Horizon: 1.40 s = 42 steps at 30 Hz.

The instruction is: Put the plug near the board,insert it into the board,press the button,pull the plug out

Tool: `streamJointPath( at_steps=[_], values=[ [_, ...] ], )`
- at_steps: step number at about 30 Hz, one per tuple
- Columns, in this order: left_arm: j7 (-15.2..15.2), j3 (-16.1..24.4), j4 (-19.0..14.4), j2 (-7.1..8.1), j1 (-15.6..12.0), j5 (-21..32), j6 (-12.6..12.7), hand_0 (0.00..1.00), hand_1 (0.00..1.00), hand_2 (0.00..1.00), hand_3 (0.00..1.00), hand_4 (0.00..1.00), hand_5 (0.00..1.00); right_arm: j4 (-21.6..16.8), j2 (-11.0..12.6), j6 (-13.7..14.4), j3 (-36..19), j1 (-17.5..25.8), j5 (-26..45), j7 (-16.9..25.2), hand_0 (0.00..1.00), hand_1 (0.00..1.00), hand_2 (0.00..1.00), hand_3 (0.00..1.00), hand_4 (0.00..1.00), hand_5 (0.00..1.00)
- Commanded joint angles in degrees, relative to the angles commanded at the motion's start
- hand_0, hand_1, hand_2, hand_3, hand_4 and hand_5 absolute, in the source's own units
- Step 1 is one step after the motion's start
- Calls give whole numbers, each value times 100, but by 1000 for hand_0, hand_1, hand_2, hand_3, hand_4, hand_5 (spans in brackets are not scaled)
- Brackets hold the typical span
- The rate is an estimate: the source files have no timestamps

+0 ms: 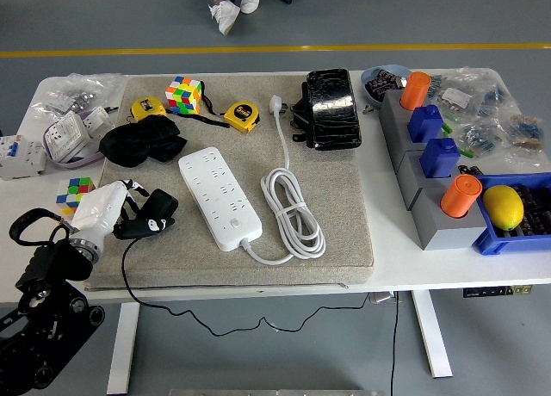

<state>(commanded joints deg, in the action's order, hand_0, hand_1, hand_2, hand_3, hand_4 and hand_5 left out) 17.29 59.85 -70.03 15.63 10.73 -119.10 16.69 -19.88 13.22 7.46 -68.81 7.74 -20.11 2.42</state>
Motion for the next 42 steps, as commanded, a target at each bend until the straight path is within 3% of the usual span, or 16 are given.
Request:
streamJointPath(
  at_steps=[5, 6, 11, 12, 18, 24, 28, 33, 36, 42],
  values=[
    [-94, -61, 35, -16, 34, 70, 96, 208, 315, 415, 537, 929, 258, -5, 3, 0, -5, -10, -6, 3, 552, 641, 595, 519, 883, 423],
    [-126, -71, 39, -20, 37, 86, 122, 195, 280, 382, 516, 850, 182, -6, 3, 1, -5, -11, -7, 4, 552, 641, 596, 519, 884, 423],
    [-312, -130, 41, -36, 52, 190, 270, 195, 280, 382, 516, 850, 182, -5, 2, 1, 0, -11, -4, 6, 552, 641, 596, 519, 884, 423],
    [-346, -143, 34, -34, 56, 231, 289, 173, 248, 360, 522, 796, 91, -5, 2, 1, 2, -7, -3, 6, 552, 641, 595, 519, 883, 423],
    [-671, -172, -1, 17, 107, 690, 346, 175, 248, 339, 522, 786, 58, -4, 4, 2, -4, -11, 1, 6, 551, 641, 595, 519, 882, 421],
    [-1465, -340, 109, 129, 255, 1753, 201, 203, 254, 330, 520, 764, 40, -5, 6, 2, -10, -18, 1, 5, 550, 641, 595, 518, 882, 421],
    [-2051, -552, 202, 207, 403, 2077, 142, 203, 254, 330, 520, 764, 40, -8, 11, 2, -5, -20, 3, 5, 550, 641, 595, 518, 882, 421],
    [-2471, -755, 378, 242, 587, 2037, 185, 218, 264, 327, 522, 752, 25, -7, 18, 4, 14, -22, 12, 7, 551, 641, 595, 519, 882, 422],
    [-2674, -864, 519, 220, 729, 1623, 382, 221, 271, 328, 524, 755, 24, -3, 19, 6, 20, -26, 23, 6, 553, 641, 595, 519, 882, 422],
    [-2829, -940, 792, 187, 924, 1285, 518, 222, 274, 328, 525, 758, 29, -12, 40, 8, 30, -42, 20, 5, 552, 641, 595, 518, 881, 421]
  ],
)
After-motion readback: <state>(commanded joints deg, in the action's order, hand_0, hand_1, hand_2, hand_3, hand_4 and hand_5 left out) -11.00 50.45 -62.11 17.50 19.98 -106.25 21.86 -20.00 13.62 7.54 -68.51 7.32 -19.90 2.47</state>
